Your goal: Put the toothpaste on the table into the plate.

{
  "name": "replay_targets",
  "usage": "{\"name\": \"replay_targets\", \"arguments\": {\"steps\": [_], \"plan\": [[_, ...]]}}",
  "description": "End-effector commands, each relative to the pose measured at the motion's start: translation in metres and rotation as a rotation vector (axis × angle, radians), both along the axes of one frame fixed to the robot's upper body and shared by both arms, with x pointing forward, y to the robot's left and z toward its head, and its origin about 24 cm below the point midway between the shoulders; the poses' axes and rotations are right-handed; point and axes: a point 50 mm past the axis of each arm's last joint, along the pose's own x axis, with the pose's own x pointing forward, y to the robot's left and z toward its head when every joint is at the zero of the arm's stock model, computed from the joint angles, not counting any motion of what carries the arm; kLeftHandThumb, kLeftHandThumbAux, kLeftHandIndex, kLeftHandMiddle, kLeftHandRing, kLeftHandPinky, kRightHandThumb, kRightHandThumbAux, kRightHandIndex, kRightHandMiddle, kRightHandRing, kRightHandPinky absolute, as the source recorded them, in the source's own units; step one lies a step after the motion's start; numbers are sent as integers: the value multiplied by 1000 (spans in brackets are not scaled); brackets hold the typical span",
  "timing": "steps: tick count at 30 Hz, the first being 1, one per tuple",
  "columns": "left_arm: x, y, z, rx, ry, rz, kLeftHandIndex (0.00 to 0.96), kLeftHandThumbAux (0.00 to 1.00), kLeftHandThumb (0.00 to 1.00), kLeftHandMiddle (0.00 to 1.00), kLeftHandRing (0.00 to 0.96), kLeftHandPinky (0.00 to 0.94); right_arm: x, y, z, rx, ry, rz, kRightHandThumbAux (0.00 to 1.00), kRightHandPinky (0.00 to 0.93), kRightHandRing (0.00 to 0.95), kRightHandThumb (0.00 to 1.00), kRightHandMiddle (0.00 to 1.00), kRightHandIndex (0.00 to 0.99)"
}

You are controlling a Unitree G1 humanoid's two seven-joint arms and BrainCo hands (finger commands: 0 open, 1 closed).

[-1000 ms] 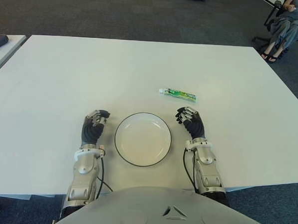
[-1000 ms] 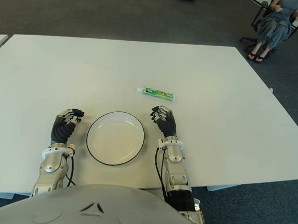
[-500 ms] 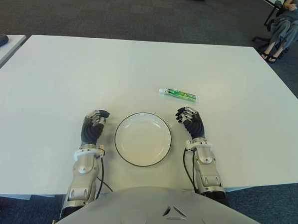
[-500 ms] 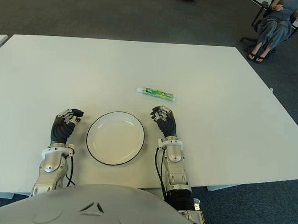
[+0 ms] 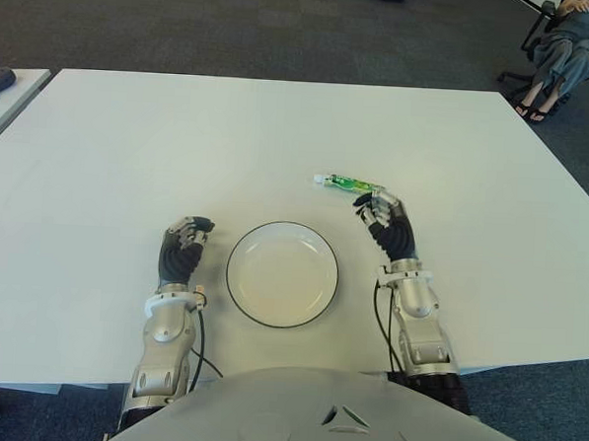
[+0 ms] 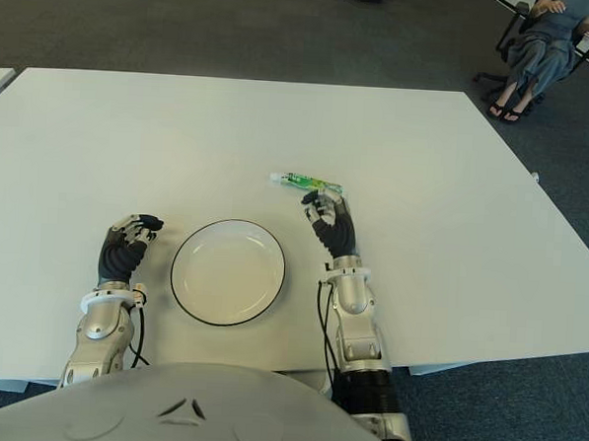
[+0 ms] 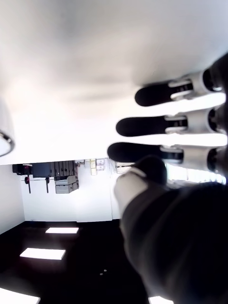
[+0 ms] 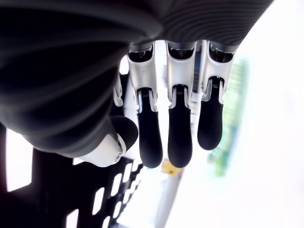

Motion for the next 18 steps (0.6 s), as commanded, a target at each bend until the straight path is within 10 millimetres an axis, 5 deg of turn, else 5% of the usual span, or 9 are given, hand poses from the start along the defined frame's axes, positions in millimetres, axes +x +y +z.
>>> {"name": "replay_targets", "arguments": {"steps": [1, 5, 8, 18], "plan": [[-1, 1, -2, -1, -1, 9, 427, 719, 708, 428, 367, 305, 16, -4, 7, -155, -51, 68, 724, 442, 431, 697, 409, 413], [-1, 1, -2, -2, -1, 5, 427, 719, 708, 431, 375, 315, 33, -5, 15, -247, -97, 92, 719, 371, 363, 694, 343, 409], [-1, 1, -2, -6, 3, 11, 428, 719, 708, 430, 375, 320, 47, -5, 23, -324, -138, 102, 594, 337, 313, 615, 291, 280], [-1, 3, -2, -18, -3, 26, 427, 720, 708, 437, 388, 334, 72, 3, 45, -489, -206, 142, 437, 259, 211, 587, 198, 153]]}}
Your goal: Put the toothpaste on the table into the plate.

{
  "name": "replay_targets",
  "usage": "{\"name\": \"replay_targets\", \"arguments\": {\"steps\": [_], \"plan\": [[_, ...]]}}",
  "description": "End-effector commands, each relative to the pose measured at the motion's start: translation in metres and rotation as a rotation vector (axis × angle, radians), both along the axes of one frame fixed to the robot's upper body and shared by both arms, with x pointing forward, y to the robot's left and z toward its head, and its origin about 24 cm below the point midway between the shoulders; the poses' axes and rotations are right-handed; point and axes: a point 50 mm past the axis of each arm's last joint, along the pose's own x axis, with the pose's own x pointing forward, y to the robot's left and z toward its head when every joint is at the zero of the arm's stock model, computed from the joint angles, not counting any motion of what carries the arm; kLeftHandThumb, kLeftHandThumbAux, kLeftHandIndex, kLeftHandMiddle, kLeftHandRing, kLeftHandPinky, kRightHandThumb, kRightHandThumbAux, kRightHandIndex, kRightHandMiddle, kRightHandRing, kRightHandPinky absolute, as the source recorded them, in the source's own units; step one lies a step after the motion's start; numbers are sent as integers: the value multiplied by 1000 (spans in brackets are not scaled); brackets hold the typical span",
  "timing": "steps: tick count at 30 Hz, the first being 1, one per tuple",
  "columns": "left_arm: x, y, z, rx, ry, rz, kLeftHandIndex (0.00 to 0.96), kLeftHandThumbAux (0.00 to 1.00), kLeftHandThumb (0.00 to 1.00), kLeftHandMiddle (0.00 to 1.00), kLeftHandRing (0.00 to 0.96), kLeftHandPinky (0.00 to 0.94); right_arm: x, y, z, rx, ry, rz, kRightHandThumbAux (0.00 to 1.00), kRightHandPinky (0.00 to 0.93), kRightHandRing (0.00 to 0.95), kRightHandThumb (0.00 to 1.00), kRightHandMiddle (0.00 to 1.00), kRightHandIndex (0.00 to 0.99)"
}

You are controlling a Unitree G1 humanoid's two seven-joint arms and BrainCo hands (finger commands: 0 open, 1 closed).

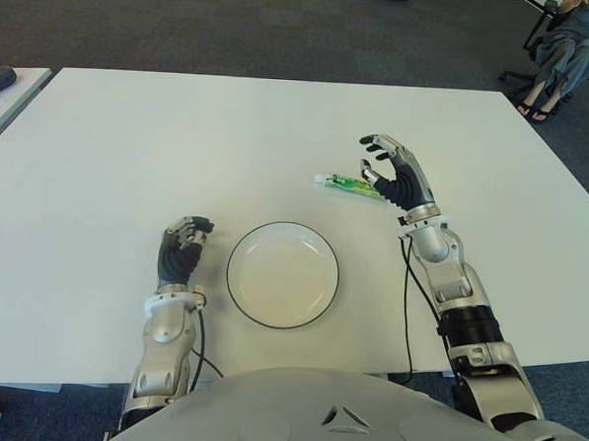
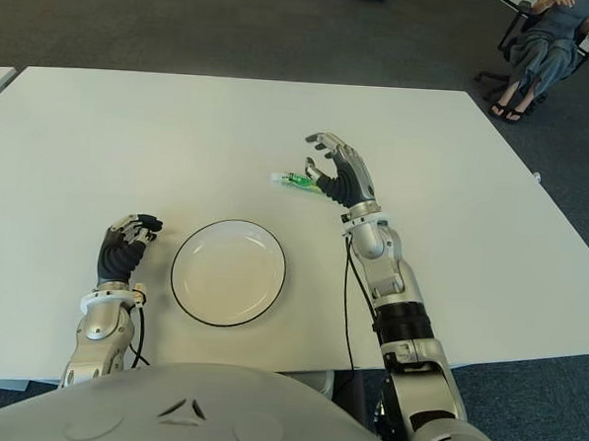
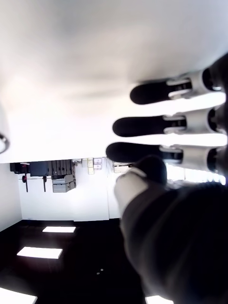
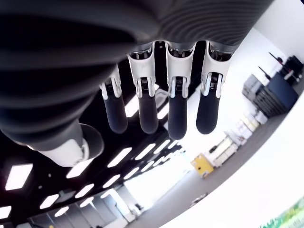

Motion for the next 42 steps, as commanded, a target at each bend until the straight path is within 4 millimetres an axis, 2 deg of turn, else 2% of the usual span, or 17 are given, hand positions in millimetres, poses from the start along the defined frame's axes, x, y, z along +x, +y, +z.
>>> {"name": "replay_targets", "arguments": {"steps": [1, 5, 10, 17, 26, 36, 42], "plan": [[0, 0, -2, -17, 7, 7, 427, 720, 708, 437, 389, 334, 11, 6, 8, -81, -18, 25, 422, 241, 194, 577, 181, 141], [0, -1, 0, -27, 3, 11, 427, 719, 708, 436, 389, 330, 23, 12, 14, -185, -30, 45, 384, 201, 142, 558, 131, 103], [-1, -1, 0, -25, 1, 14, 427, 719, 709, 438, 389, 330, 41, 18, 12, -291, -32, 47, 361, 162, 103, 545, 88, 60], [-2, -1, 0, -15, 3, 16, 427, 718, 710, 445, 398, 344, 53, 22, 10, -358, -37, 64, 334, 21, 40, 524, 46, 11], [-2, -1, 0, -14, -2, 18, 427, 719, 710, 444, 400, 353, 64, 24, 7, -410, -1, 75, 291, 0, 4, 544, 14, 1], [-2, -2, 0, -19, 4, 21, 427, 718, 711, 445, 400, 339, 74, 26, 6, -516, 73, 86, 204, 0, 0, 506, 0, 0], [-3, -2, 1, -18, 2, 20, 427, 717, 712, 442, 399, 365, 79, 26, 3, -567, 123, 77, 173, 0, 0, 495, 0, 0]]}}
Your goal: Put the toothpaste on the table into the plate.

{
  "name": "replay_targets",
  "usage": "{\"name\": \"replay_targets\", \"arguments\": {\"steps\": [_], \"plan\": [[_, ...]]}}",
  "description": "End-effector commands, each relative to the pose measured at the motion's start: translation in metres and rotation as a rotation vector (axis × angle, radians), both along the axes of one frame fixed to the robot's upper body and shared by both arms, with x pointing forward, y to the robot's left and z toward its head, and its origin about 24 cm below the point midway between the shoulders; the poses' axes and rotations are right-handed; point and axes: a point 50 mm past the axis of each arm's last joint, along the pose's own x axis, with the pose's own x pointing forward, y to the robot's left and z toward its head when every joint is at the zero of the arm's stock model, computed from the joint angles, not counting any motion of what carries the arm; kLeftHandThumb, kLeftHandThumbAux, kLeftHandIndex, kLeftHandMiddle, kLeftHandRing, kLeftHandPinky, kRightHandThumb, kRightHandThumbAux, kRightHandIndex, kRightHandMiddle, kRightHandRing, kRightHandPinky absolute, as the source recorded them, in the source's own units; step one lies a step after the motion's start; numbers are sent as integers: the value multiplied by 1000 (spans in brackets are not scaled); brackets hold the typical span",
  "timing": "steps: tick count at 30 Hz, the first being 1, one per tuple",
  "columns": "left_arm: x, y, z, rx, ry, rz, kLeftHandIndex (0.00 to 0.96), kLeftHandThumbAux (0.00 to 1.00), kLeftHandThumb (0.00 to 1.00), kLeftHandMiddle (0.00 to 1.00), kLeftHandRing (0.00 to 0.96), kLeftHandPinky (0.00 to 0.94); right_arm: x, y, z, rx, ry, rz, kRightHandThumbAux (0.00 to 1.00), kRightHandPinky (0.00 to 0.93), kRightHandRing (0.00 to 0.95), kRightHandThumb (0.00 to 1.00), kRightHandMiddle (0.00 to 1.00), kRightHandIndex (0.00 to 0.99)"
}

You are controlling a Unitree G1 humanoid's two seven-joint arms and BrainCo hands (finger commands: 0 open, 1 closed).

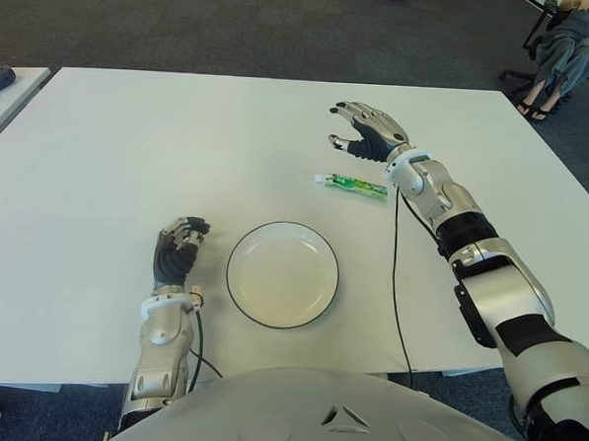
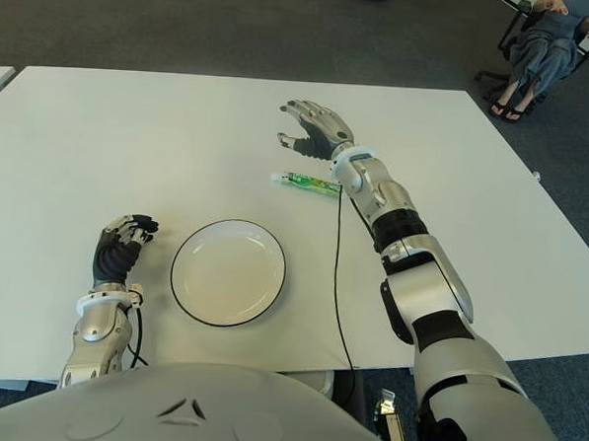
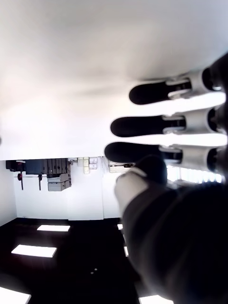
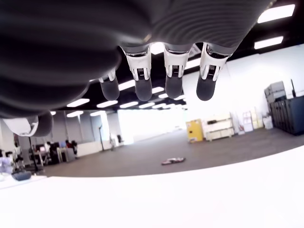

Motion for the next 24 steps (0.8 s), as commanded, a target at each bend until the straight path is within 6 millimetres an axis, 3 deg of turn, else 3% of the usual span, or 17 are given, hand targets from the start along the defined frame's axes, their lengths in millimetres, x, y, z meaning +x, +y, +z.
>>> {"name": "replay_targets", "arguments": {"steps": [1, 24], "plan": [[-1, -2, 0, -1, 10, 5, 428, 717, 712, 441, 401, 377, 4, 1, -5, -65, 49, -19, 167, 0, 0, 490, 0, 0], [-2, -2, 0, 11, 3, 1, 428, 716, 712, 452, 410, 366, 4, -9, -22, -258, 226, -91, 129, 0, 0, 484, 0, 0]]}}
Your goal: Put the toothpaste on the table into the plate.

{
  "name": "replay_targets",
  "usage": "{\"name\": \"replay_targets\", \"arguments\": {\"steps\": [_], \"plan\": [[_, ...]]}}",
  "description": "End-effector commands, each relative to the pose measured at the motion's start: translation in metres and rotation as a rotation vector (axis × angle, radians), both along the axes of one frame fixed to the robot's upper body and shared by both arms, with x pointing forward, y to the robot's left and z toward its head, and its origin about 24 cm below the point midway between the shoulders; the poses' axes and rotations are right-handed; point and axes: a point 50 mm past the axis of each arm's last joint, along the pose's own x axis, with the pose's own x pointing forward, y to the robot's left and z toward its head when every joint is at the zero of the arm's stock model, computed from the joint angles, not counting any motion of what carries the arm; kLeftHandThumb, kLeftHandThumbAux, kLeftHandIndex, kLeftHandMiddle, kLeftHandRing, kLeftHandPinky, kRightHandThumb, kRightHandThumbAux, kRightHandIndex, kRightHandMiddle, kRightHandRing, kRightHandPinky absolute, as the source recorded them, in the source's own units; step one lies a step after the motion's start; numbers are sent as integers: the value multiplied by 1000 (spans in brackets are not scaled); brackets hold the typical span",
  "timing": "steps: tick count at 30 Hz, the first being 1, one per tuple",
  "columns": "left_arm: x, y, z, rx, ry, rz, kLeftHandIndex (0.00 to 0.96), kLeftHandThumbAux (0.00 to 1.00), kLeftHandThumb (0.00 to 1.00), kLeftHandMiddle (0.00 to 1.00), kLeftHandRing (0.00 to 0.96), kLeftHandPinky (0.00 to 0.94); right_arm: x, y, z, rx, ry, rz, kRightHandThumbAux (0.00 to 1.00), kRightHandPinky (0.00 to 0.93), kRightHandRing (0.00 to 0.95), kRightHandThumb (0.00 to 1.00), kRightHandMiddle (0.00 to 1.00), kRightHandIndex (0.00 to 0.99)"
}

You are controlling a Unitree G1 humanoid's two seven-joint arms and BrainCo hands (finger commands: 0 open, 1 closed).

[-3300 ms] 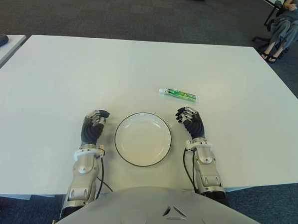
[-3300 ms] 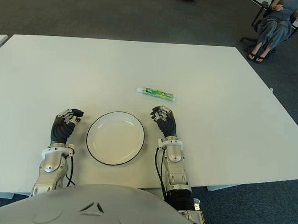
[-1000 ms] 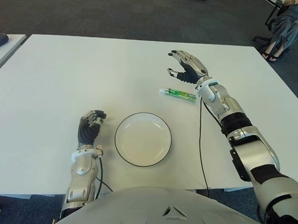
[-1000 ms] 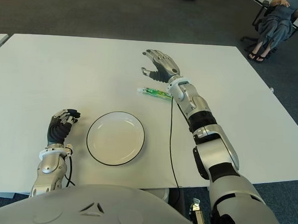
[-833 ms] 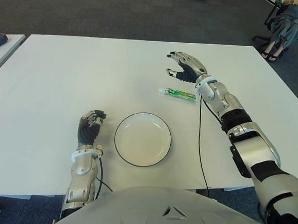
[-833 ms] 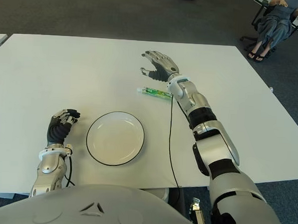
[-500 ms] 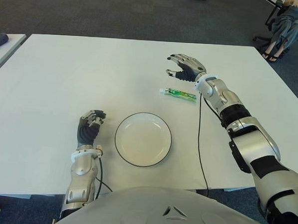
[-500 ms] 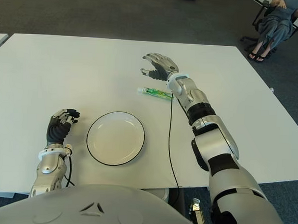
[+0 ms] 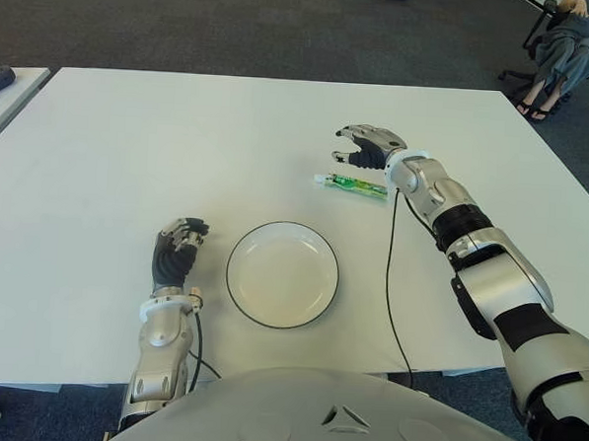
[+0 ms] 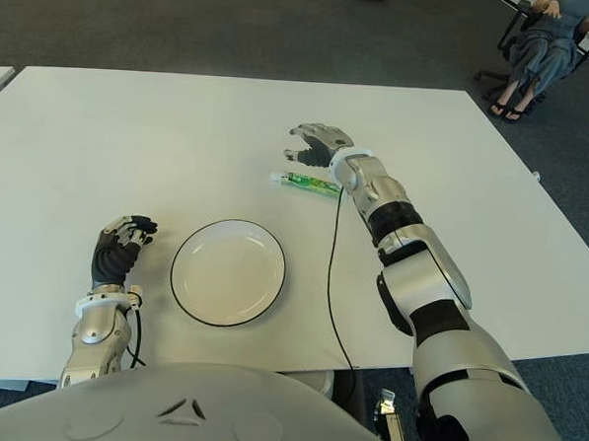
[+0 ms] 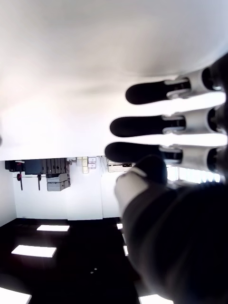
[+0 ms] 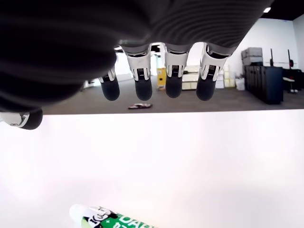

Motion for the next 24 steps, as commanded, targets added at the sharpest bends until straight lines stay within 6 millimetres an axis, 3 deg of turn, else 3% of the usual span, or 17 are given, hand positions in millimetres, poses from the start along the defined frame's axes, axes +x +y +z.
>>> {"name": "replay_targets", "arguments": {"steps": [1, 11, 24], "plan": [[0, -2, -1, 1, 4, 0, 428, 716, 713, 453, 411, 367, -3, -2, -4, -43, 38, -7, 128, 0, 0, 486, 0, 0], [0, -3, -2, 5, 10, 3, 427, 718, 712, 454, 415, 379, -11, -7, -19, -79, 102, -31, 126, 0, 0, 516, 0, 0], [-2, -3, -1, 4, 0, -2, 427, 718, 709, 448, 415, 390, -17, -8, -30, -103, 127, -40, 107, 0, 0, 474, 0, 0]]}}
